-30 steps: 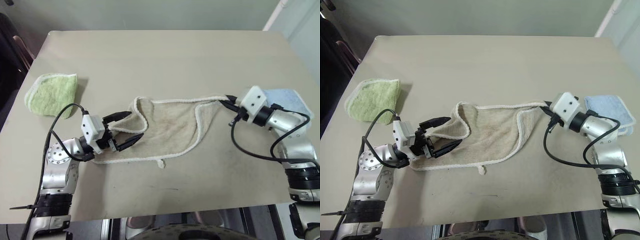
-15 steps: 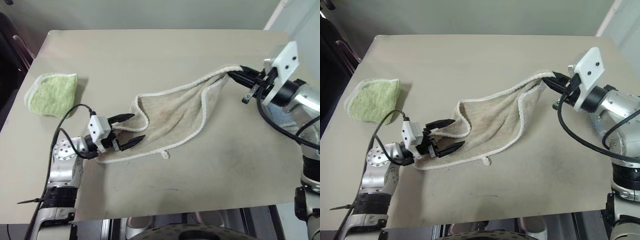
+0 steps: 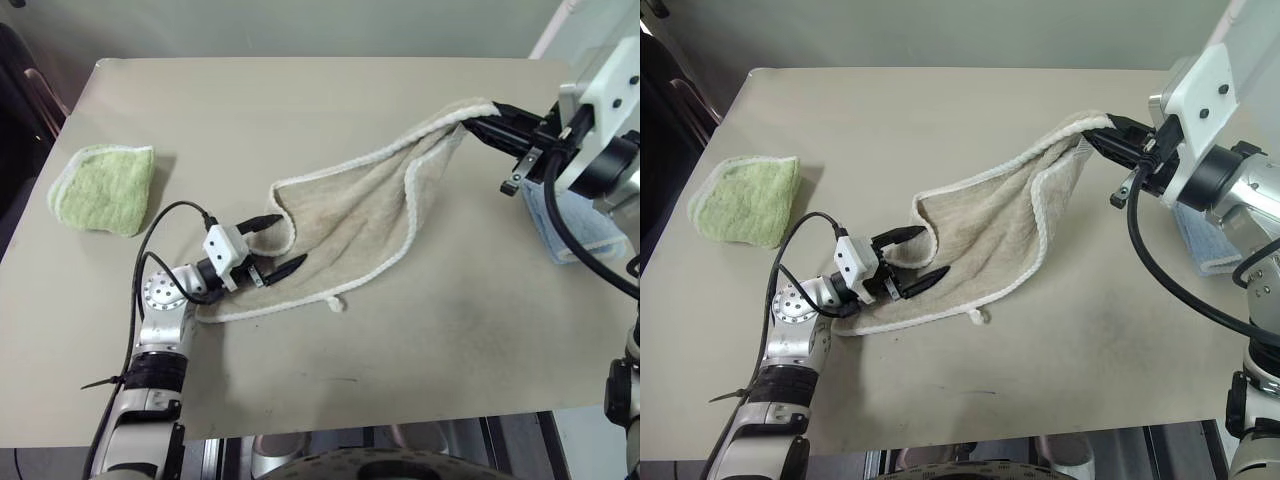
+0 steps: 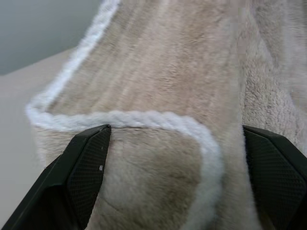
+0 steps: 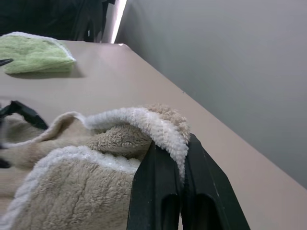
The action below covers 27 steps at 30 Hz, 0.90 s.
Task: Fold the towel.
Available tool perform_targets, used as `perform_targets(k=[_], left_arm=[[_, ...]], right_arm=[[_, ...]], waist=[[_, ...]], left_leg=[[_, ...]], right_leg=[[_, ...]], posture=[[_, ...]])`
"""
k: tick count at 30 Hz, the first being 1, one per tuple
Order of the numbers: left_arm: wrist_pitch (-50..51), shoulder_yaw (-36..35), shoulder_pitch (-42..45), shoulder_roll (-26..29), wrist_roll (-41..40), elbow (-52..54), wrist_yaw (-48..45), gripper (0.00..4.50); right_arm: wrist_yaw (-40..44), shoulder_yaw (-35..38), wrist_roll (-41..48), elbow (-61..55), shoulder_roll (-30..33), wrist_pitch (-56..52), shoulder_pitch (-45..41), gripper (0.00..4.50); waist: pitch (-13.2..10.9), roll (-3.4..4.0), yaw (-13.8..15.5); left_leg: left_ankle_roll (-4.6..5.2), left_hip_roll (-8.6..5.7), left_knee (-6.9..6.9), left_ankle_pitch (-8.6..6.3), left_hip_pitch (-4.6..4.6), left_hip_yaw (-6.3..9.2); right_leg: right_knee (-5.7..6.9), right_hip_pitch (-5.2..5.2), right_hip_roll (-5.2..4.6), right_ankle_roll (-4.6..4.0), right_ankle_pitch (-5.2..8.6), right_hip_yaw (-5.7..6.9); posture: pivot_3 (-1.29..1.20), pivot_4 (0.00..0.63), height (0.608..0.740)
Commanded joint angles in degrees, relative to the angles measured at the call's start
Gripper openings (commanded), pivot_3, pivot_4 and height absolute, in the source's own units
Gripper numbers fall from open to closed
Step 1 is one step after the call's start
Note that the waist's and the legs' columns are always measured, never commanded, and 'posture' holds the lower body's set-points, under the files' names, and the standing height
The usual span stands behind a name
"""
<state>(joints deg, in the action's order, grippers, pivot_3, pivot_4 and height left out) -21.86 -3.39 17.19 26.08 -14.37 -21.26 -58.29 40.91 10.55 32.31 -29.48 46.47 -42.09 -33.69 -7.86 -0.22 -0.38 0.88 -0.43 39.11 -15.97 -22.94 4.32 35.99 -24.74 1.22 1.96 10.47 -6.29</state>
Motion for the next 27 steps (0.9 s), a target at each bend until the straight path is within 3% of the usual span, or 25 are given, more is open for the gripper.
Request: perform_targets(k=[1, 8, 16, 27], left_arm=[[-1.4, -0.3, 1.0, 0.0, 1.0, -0.2, 2.3, 4.50], [0.3, -0.8, 0.7, 0.3, -1.6, 2.1, 2.2, 4.50], [10.7, -3.4, -1.4, 3.4, -9.4, 7.9, -0.6, 4.50], [14.6, -2.1, -2.4, 3.8, -10.3, 7.7, -4.5, 4.50]], right_arm=[[-1.2, 3.3, 1.9, -2.9, 1.7, -0.9, -2.2, 0.02], [-1.5, 4.1, 3.4, -3.3, 3.0, -1.7, -3.0, 0.02], [-0.9, 5.0, 3.6, -2.7, 4.5, -0.8, -0.8, 0.02], [-0.5, 5.6, 3.7, -3.3, 5.6, 0.0, 2.1, 0.02]], waist=[[0.0, 0.00, 0.0], [0.0, 0.00, 0.0], [0.0, 0.00, 0.1], [0.0, 0.00, 0.1]], left_leg=[[0.00, 0.00, 0.00, 0.00, 0.00, 0.00], [-0.01, 0.00, 0.01, 0.03, -0.01, 0.00], [-0.04, 0.02, 0.01, 0.06, -0.01, 0.00], [-0.04, 0.02, 0.05, 0.06, -0.02, 0.00]], right_leg=[[0.00, 0.00, 0.00, 0.00, 0.00, 0.00], [-0.01, 0.00, 0.01, 0.04, 0.02, -0.01], [0.00, -0.01, 0.07, 0.05, 0.03, -0.01], [0.01, -0.01, 0.07, 0.05, 0.03, -0.04]], posture=[[0.00, 0.150, 0.740], [0.00, 0.150, 0.740], [0.00, 0.150, 0.740], [0.00, 0.150, 0.740]])
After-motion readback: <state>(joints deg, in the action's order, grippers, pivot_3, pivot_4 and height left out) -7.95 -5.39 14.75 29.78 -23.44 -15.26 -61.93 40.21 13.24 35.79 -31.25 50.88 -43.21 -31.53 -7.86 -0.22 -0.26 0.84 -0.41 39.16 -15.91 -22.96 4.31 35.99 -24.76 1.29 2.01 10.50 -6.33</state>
